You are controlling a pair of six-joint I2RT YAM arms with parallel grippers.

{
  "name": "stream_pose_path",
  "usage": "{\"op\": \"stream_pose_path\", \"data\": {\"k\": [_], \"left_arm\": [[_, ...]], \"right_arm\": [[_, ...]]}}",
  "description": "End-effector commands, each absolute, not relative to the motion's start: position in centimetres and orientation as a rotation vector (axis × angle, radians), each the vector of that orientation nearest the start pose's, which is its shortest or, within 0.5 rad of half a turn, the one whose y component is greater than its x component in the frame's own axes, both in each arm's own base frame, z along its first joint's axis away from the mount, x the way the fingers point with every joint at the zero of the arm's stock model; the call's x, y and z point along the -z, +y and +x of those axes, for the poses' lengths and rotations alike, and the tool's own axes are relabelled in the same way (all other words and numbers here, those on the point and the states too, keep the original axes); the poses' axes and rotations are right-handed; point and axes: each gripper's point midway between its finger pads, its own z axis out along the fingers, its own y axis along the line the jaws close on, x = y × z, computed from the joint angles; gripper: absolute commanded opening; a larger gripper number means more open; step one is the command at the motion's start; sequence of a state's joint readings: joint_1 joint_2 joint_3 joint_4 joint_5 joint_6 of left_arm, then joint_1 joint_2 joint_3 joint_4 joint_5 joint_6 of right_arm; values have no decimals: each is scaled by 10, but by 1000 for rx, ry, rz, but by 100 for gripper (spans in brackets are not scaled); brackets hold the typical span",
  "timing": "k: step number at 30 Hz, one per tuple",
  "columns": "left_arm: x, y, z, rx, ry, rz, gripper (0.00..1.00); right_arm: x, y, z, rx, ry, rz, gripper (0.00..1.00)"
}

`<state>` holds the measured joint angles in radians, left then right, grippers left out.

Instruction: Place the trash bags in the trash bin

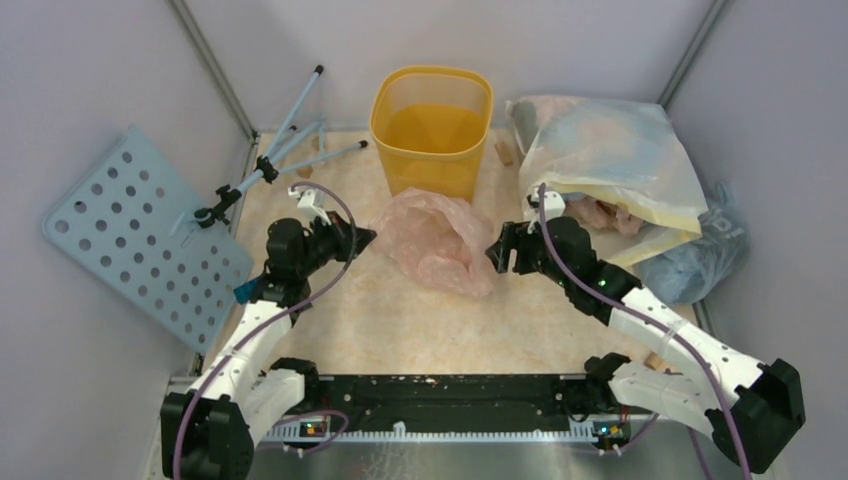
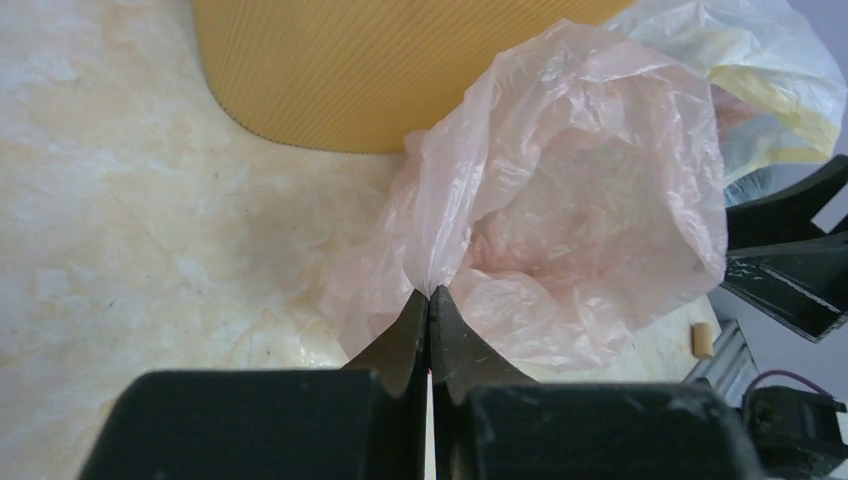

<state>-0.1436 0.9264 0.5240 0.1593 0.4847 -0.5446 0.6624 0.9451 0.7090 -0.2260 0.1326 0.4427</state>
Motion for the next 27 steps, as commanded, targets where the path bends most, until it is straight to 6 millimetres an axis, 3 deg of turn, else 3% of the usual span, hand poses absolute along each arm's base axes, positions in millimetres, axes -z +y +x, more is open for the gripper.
{"op": "stream_pose_path", "data": {"k": [1,9,13,18,27], "left_arm": [[-231,-154,292,983,1802,58,0],[-228,-146,299,909,1819,53,0],[-228,-154,299,955,1824,92,0],[-225,-160,298,996,1841,119,0],[-224,-155,301,946,1847,125,0]], "right_arm": [[-199,214,258,-645,2035,-266,74],[-175,236,251,-695,2026,-524,82],[-171,254,249,-760,2014,-618,82],[-167,272,255,-714,2010,-698,82],[-160,289,241,-763,2013,-818,51]]}}
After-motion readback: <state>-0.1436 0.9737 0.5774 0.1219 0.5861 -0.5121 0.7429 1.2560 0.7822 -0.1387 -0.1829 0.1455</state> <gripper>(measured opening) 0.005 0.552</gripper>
